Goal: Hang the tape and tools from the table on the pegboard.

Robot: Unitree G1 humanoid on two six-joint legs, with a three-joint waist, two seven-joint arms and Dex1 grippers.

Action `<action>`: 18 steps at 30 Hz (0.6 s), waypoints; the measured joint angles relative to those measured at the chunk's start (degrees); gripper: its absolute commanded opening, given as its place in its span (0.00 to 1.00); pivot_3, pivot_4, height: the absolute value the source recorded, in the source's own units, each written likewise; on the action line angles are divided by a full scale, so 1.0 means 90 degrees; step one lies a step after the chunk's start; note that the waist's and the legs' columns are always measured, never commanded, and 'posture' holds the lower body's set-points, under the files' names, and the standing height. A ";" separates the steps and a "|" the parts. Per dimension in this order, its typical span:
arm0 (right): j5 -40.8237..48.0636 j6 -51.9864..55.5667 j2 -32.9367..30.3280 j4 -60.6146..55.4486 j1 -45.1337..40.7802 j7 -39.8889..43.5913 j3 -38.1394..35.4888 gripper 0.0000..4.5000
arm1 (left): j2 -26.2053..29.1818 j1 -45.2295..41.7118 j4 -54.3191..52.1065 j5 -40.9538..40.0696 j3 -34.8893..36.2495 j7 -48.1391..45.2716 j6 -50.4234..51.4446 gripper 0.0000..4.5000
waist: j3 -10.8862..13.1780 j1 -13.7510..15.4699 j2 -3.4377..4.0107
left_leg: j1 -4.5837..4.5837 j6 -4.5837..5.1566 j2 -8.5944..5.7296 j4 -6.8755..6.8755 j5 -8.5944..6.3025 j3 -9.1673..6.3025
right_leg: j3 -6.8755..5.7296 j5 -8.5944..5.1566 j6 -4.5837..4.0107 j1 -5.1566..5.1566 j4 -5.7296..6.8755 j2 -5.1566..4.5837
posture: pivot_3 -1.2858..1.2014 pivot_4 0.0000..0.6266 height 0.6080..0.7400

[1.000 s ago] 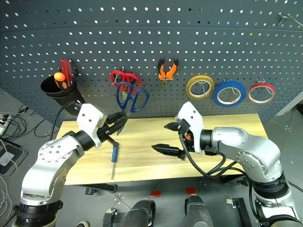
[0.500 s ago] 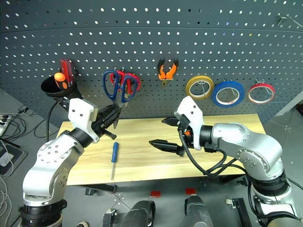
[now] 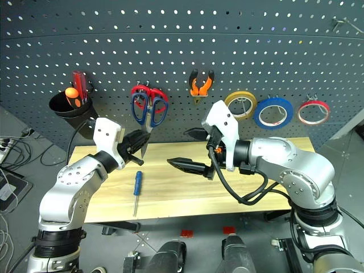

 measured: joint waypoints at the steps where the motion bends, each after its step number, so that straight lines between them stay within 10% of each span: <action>1: -0.0014 -0.0002 0.0002 0.0000 0.0000 0.0001 0.0009 1.00 | 0.0000 -0.0034 0.0056 0.0013 -0.0010 -0.0001 -0.0021 0.20 | 0.0000 -0.0001 0.0000 | 0.0000 0.0000 0.0000 0.0000 0.0000 0.0000 | 0.0000 0.0000 0.0000 0.0000 0.0000 0.0000 | 0.50 0.29 1.00; 6: -0.0167 -0.0039 0.0001 0.0000 0.0002 0.0010 0.0121 1.00 | -0.0028 -0.0110 0.0276 0.0017 -0.0016 -0.0039 -0.0179 0.34 | 0.0000 -0.0004 0.0000 | 0.0000 0.0000 0.0000 0.0001 0.0000 0.0001 | 0.0002 0.0000 0.0000 -0.0001 0.0001 0.0000 | 0.50 0.28 1.00; 13: -0.0293 -0.0136 -0.0096 -0.0031 0.0209 0.0066 0.0259 1.00 | -0.0109 0.0308 0.0150 0.0016 0.0082 0.0198 -0.0169 0.81 | -0.0011 -0.0047 -0.0003 | 0.0001 0.0000 0.0002 0.0001 0.0000 0.0003 | 0.0005 0.0000 0.0000 -0.0002 0.0000 0.0000 | 0.50 0.29 1.00; 18: -0.0575 -0.0194 -0.0420 -0.0223 0.0856 0.0184 0.0617 1.00 | -0.0106 0.1357 -0.0051 -0.0023 0.0673 0.0634 0.0488 0.81 | -0.0011 -0.0116 -0.0003 | 0.0001 0.0002 0.0005 0.0000 -0.0001 0.0005 | 0.0008 0.0000 0.0000 -0.0005 0.0006 0.0001 | 0.51 0.33 1.00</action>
